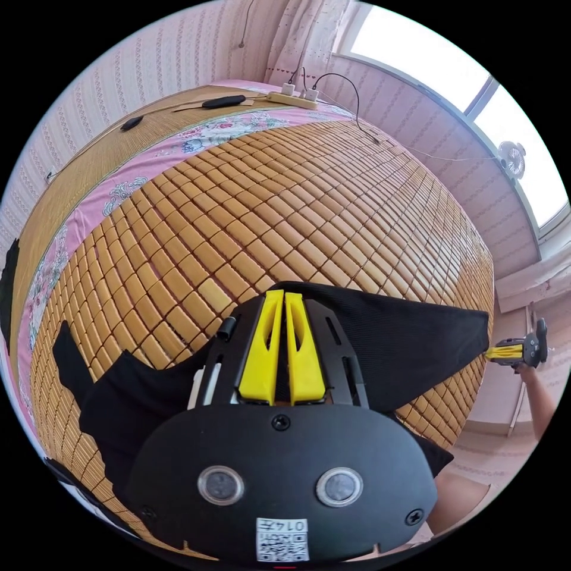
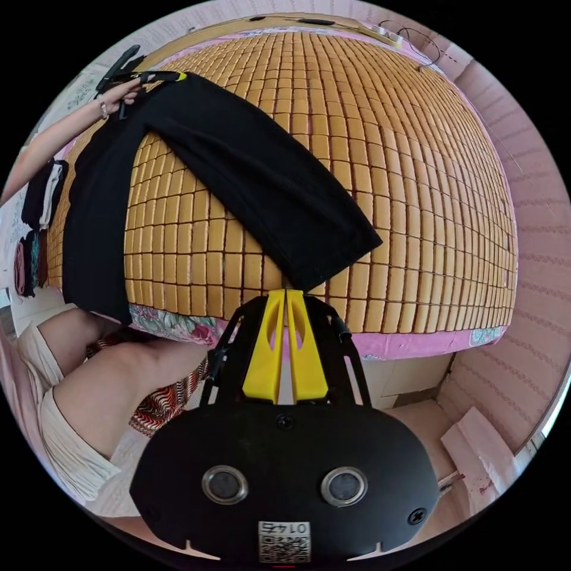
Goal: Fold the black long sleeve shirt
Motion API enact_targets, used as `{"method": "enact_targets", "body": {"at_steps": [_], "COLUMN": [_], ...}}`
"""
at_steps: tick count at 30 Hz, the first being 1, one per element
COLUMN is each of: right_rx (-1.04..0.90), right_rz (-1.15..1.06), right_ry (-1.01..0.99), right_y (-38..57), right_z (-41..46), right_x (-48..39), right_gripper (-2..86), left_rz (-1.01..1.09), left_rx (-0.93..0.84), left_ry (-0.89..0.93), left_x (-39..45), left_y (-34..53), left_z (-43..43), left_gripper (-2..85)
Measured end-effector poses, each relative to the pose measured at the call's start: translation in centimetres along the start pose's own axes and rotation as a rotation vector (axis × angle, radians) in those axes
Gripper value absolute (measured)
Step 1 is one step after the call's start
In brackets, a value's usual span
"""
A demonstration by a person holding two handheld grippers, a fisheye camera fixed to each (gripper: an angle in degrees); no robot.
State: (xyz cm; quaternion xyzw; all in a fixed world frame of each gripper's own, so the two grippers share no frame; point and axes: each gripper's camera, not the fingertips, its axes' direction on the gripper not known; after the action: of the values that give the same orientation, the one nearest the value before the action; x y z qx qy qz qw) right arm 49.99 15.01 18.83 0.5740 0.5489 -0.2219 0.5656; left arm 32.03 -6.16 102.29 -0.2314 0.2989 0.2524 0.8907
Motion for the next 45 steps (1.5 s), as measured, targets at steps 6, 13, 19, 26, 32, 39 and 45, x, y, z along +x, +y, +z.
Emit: {"method": "enact_targets", "body": {"at_steps": [6, 13, 19, 26, 32, 39, 45], "right_rx": [0.117, 0.084, 0.082, 0.160, 0.045, -0.051, -0.127], "right_rz": [0.158, 0.286, 0.332, 0.305, -0.026, -0.018, -0.075], "right_ry": [-0.024, 0.275, 0.178, 0.237, -0.137, -0.049, 0.065], "right_y": [-3.7, -9.8, -11.5, -14.2, -18.1, -19.7, -23.0], "right_z": [-1.0, 2.8, 4.6, 1.5, 7.7, 13.0, 14.4], "right_x": [0.4, -1.9, -1.9, -10.6, -27.1, -30.5, -32.4], "right_gripper": [-0.9, -0.8, -0.5, 4.4, 4.6, 0.0, 0.5], "left_rz": [-0.047, -0.007, -0.124, -0.324, -0.402, -0.469, -0.524], "left_rx": [0.021, 0.139, -0.016, -0.196, -0.236, -0.244, -0.196], "left_ry": [0.040, -0.022, 0.054, 0.078, -0.019, -0.019, 0.061], "left_x": [-0.4, 1.2, 0.1, 1.0, 2.2, 2.0, 1.6], "left_y": [2.1, 12.1, 22.8, 36.4, 44.1, 49.7, 52.4], "left_z": [-3.7, -13.8, -18.3, -22.9, -26.3, -28.7, -31.6], "left_gripper": [-0.2, -0.2, -0.3, -0.3, -0.8, -0.9, -1.0]}}
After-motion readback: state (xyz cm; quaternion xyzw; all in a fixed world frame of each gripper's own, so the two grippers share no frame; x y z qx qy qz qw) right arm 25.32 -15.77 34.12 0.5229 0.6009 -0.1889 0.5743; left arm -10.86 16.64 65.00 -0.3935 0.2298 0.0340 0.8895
